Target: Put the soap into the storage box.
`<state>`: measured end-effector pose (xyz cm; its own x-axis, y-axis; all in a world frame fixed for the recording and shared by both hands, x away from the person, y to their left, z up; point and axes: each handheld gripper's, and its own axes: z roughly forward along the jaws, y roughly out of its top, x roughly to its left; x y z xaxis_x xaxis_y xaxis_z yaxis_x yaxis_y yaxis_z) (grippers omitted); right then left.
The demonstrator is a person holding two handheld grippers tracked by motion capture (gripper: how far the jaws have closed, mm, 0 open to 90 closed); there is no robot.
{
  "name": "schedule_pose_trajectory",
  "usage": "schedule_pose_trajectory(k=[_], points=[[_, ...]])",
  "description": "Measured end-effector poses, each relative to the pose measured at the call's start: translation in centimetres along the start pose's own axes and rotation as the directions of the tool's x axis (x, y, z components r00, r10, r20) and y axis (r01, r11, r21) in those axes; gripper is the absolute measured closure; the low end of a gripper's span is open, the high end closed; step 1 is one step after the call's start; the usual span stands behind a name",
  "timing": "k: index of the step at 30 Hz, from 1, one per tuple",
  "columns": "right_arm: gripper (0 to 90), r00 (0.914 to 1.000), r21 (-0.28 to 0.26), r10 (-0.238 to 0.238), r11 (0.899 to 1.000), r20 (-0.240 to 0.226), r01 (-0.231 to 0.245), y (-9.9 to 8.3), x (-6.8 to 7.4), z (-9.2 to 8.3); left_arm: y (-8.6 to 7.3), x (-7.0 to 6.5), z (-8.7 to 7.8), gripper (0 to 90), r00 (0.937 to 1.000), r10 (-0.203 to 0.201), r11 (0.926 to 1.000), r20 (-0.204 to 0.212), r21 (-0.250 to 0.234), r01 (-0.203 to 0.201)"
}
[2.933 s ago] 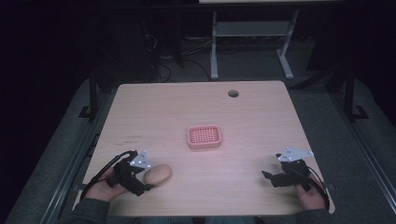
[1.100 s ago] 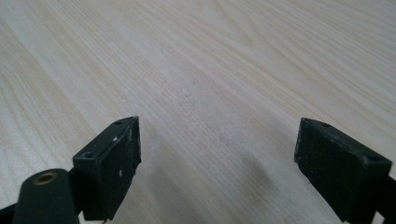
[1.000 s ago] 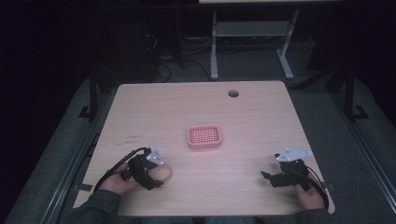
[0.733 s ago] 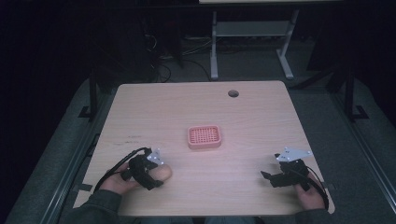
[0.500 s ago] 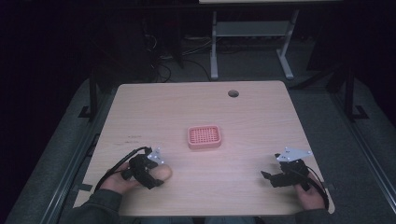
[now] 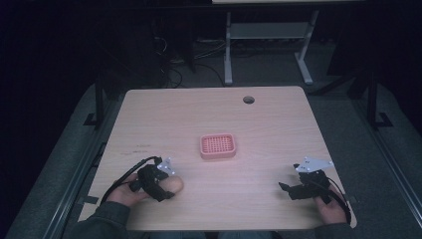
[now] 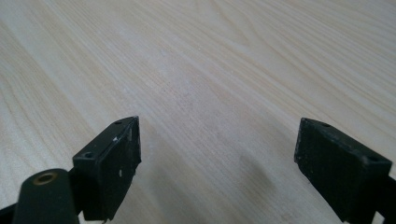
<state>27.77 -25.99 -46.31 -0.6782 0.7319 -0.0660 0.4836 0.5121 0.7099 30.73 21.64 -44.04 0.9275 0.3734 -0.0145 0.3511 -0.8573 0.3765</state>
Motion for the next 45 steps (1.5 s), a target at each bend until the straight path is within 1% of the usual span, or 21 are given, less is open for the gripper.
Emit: schedule_pose_trajectory(k=[3,4,5,7,8,10,12,17,23,24,26,30,32,38,41,43,45], points=[[14.2,1.0,-0.001,-0.002,1.0,0.0,0.002,0.0,0.0,0.0,0.1,-0.1,-0.2,32.2,1.0,0.004,1.0,-0.005,-0.007,-0.004],[14.1,1.0,-0.002,-0.001,1.0,0.0,0.001,0.0,0.0,0.0,0.2,-0.2,-0.4,32.2,0.9999,0.009,0.9999,-0.008,-0.008,-0.009],[14.2,1.0,-0.001,0.0,1.0,-0.001,0.0,0.0,0.0,0.0,0.2,-0.1,-0.6,32.2,0.9999,0.016,0.9998,-0.006,-0.009,-0.016],[14.2,1.0,-0.002,0.0,1.0,-0.001,0.0,-0.1,-0.1,0.0,0.3,-0.2,-0.8,32.2,0.9999,0.015,0.9998,-0.005,-0.013,-0.015],[14.2,0.9999,-0.005,0.01,1.0,-0.004,-0.01,-0.1,-0.1,0.0,0.4,0.0,-0.9,32.2,0.9999,0.016,0.9996,-0.001,-0.024,-0.016],[14.1,1.0,-0.006,0.009,1.0,-0.003,-0.009,-0.1,-0.1,0.0,0.5,0.1,-0.9,32.2,0.9999,0.01,0.9996,0.003,-0.028,-0.01],[14.2,0.9999,-0.01,0.011,1.0,-0.005,-0.011,-0.2,-0.2,0.0,0.9,0.4,-1.0,32.2,0.9998,0.017,0.9997,0.012,-0.02,-0.017],[14.2,0.9998,-0.013,0.018,1.0,-0.008,-0.018,-0.2,-0.2,0.0,1.5,0.7,-0.8,32.2,0.9994,0.025,0.9996,0.024,-0.015,-0.024],[14.2,0.9997,-0.017,0.022,1.0,-0.011,-0.022,-0.2,-0.2,-0.1,2.1,1.0,-0.9,32.2,0.9991,0.025,0.9994,0.034,-0.027,-0.024],[14.1,0.9997,-0.017,0.021,1.0,-0.011,-0.021,-0.2,-0.2,-0.1,2.4,1.0,-0.9,32.2,0.9989,0.026,0.9992,0.039,-0.031,-0.025],[14.1,0.9998,-0.017,0.014,1.0,-0.013,-0.014,-0.2,-0.2,-0.1,2.6,1.1,-0.9,32.2,0.9987,0.035,0.999,0.036,-0.028,-0.034],[14.1,0.9999,-0.018,0.009,1.0,-0.014,-0.009,-0.1,-0.1,-0.1,3.1,1.3,-0.9,32.2,0.9986,0.036,0.999,0.04,-0.026,-0.035],[14.1,0.9998,-0.021,0.014,1.0,-0.015,-0.015,-0.1,-0.1,-0.1,3.6,1.5,-0.9,32.2,0.9983,0.041,0.9988,0.041,-0.027,-0.04],[14.1,0.9997,-0.022,0.009,1.0,-0.021,-0.01,-0.1,-0.1,0.0,4.4,2.0,-0.9,32.2,0.9975,0.051,0.9984,0.05,-0.027,-0.05],[14.1,0.9998,-0.025,0.006,1.0,-0.021,-0.006,-0.1,-0.2,0.0,4.9,2.3,-0.9,32.2,0.9972,0.049,0.9984,0.056,-0.029,-0.048],[14.1,0.9996,-0.025,0.015,1.0,-0.022,-0.016,-0.1,-0.1,0.0,5.3,2.5,-0.9,32.2,0.9967,0.059,0.9981,0.056,-0.024,-0.058],[14.1,0.9997,-0.024,0.012,1.0,-0.023,-0.012,-0.1,-0.2,0.0,5.4,2.6,-0.9,32.2,0.9968,0.056,0.9981,0.057,-0.028,-0.055]])
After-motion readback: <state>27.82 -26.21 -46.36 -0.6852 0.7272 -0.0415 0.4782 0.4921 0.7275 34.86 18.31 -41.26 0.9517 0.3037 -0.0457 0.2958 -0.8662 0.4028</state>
